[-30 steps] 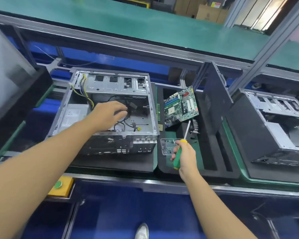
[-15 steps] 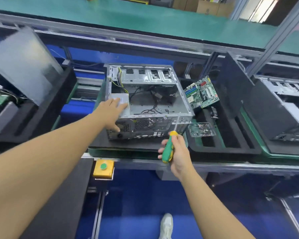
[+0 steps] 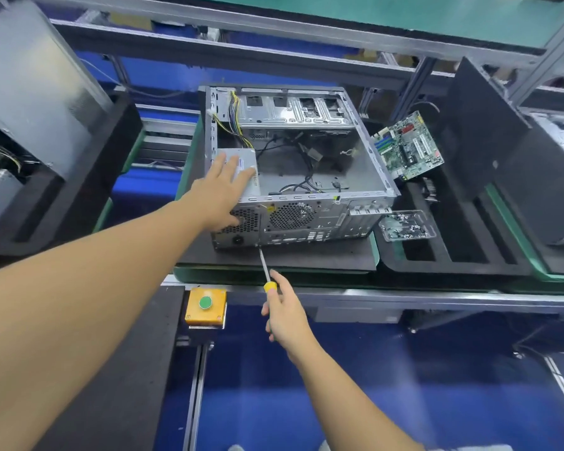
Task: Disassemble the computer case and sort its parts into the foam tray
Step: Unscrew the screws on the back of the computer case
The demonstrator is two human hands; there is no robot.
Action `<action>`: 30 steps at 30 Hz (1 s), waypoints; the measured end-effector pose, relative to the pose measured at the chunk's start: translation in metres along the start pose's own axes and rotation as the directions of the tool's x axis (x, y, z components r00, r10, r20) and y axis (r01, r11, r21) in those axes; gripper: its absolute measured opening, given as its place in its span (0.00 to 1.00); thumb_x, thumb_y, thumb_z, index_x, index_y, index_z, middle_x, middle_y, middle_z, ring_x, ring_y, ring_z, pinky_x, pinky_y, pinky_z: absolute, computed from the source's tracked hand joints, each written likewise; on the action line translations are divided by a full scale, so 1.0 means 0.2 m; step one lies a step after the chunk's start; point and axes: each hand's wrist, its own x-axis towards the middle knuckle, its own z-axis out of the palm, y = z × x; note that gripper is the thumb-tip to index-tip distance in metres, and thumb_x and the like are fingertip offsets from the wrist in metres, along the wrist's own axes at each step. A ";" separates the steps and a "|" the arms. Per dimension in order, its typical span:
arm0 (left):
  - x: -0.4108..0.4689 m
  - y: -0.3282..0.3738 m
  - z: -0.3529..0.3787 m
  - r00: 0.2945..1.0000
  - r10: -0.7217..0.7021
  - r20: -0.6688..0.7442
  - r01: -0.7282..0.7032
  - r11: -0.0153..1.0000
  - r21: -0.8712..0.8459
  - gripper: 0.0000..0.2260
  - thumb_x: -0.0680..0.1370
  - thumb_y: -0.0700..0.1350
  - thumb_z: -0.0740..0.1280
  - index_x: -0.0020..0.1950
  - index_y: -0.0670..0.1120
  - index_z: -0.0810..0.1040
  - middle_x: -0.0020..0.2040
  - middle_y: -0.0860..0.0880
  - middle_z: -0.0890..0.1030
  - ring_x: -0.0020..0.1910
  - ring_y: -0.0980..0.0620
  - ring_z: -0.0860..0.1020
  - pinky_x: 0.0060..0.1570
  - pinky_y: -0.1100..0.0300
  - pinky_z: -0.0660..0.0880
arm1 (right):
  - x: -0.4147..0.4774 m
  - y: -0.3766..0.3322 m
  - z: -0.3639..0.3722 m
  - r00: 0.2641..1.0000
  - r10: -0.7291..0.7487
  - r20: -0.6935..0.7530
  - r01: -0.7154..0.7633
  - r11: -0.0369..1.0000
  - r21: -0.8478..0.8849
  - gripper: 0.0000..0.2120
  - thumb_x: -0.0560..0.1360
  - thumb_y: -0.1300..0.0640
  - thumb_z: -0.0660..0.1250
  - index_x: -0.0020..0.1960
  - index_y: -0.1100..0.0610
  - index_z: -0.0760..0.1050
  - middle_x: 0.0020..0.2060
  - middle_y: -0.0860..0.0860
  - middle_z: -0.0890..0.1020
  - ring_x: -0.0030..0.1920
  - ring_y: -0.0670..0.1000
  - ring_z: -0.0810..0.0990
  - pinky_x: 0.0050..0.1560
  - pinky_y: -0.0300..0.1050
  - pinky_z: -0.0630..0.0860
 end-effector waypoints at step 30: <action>0.00 0.00 0.02 0.999 -0.020 -0.049 0.018 0.999 -0.041 0.50 0.72 0.51 0.77 0.81 0.51 0.43 0.82 0.46 0.40 0.80 0.47 0.40 0.70 0.38 0.65 | 0.14 0.05 0.03 0.929 0.246 0.276 -0.368 0.686 0.628 0.14 0.83 0.51 0.60 0.58 0.60 0.76 0.35 0.52 0.77 0.27 0.48 0.68 0.23 0.40 0.62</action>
